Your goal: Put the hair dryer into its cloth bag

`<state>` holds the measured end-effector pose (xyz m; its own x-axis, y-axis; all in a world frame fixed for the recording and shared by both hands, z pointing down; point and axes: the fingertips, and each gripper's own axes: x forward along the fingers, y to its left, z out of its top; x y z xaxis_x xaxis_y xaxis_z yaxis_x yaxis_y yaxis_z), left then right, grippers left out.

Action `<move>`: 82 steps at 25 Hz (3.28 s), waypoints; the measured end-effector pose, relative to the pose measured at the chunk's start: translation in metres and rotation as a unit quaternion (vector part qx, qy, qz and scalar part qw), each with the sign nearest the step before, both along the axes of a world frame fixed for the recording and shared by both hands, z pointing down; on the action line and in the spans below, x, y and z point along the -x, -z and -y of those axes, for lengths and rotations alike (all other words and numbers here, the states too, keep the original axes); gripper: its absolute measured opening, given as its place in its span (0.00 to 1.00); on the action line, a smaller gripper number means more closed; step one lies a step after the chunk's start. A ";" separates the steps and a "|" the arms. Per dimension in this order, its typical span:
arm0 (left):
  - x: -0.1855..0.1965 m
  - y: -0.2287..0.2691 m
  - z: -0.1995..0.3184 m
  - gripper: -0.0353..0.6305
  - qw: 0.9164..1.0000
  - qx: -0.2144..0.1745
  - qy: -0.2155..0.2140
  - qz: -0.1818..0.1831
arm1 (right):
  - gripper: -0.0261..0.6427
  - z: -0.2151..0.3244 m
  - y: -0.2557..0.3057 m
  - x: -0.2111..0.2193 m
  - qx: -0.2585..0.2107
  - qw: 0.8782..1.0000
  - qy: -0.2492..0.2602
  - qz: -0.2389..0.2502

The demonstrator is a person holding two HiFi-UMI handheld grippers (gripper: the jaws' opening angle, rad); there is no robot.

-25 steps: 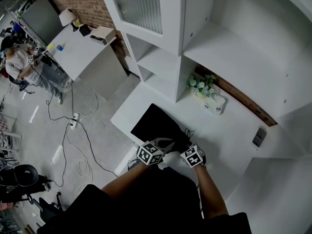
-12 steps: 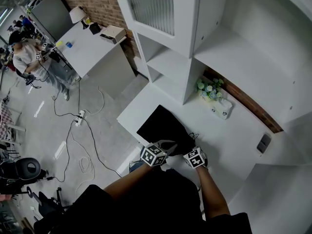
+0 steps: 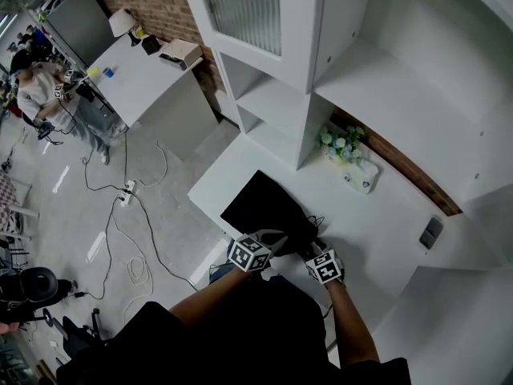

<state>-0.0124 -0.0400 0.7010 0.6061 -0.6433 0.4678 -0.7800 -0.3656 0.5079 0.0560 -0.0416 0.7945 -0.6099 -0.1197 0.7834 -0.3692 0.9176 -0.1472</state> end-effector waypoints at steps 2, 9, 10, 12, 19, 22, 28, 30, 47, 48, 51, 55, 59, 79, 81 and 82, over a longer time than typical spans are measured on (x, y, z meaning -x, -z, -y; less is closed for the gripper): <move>-0.003 -0.002 0.002 0.09 1.000 0.000 -0.004 0.001 | 0.46 0.002 -0.004 -0.004 -0.001 1.000 0.003 -0.002; -0.016 -0.004 0.002 0.09 1.000 0.006 -0.014 -0.007 | 0.38 -0.008 -0.020 0.006 0.021 0.999 0.022 -0.024; -0.017 -0.003 0.002 0.09 1.000 0.003 -0.017 -0.004 | 0.38 -0.007 -0.018 0.006 0.018 0.999 0.018 -0.019; -0.017 -0.001 0.002 0.09 1.000 -0.003 -0.019 0.001 | 0.36 -0.004 -0.013 0.006 0.002 1.000 0.016 -0.002; -0.015 0.007 0.011 0.09 1.000 -0.007 -0.001 -0.008 | 0.33 0.007 0.014 0.021 -0.034 0.998 0.010 0.042; -0.016 0.016 0.015 0.09 1.000 -0.009 0.004 -0.018 | 0.33 0.015 0.017 0.027 -0.041 0.998 -0.001 0.057; -0.010 0.022 0.016 0.09 1.000 -0.015 0.005 -0.021 | 0.33 0.023 0.020 0.046 -0.038 0.996 -0.009 0.074; -0.009 0.023 0.014 0.09 1.000 -0.015 0.004 -0.023 | 0.33 0.026 0.022 0.052 -0.035 0.996 -0.010 0.077; 0.004 0.009 0.009 0.09 1.000 0.010 0.010 -0.003 | 0.35 0.027 -0.008 0.071 -0.028 0.999 0.020 0.031; 0.005 0.008 0.009 0.09 1.000 0.014 0.014 -0.006 | 0.35 0.026 -0.005 0.070 -0.027 0.999 0.024 0.035; 0.008 0.009 0.010 0.09 1.000 0.013 0.017 -0.006 | 0.39 0.022 0.007 0.061 -0.029 0.997 0.054 0.047; 0.003 0.007 0.010 0.09 1.000 0.013 0.013 -0.014 | 0.41 0.018 0.011 0.043 -0.007 0.996 0.055 0.067; -0.001 0.009 0.008 0.09 1.000 0.011 0.005 -0.010 | 0.40 0.021 0.012 0.038 -0.010 0.997 0.022 0.074; -0.016 0.021 0.011 0.09 0.999 0.001 -0.017 -0.031 | 0.33 0.018 0.006 0.056 0.006 0.997 0.017 0.073; -0.017 0.023 0.012 0.09 0.999 -0.001 -0.018 -0.034 | 0.33 0.021 0.009 0.063 0.009 0.997 0.015 0.080; -0.017 0.023 0.012 0.09 0.999 -0.001 -0.018 -0.035 | 0.33 0.022 0.009 0.067 0.010 0.996 0.015 0.082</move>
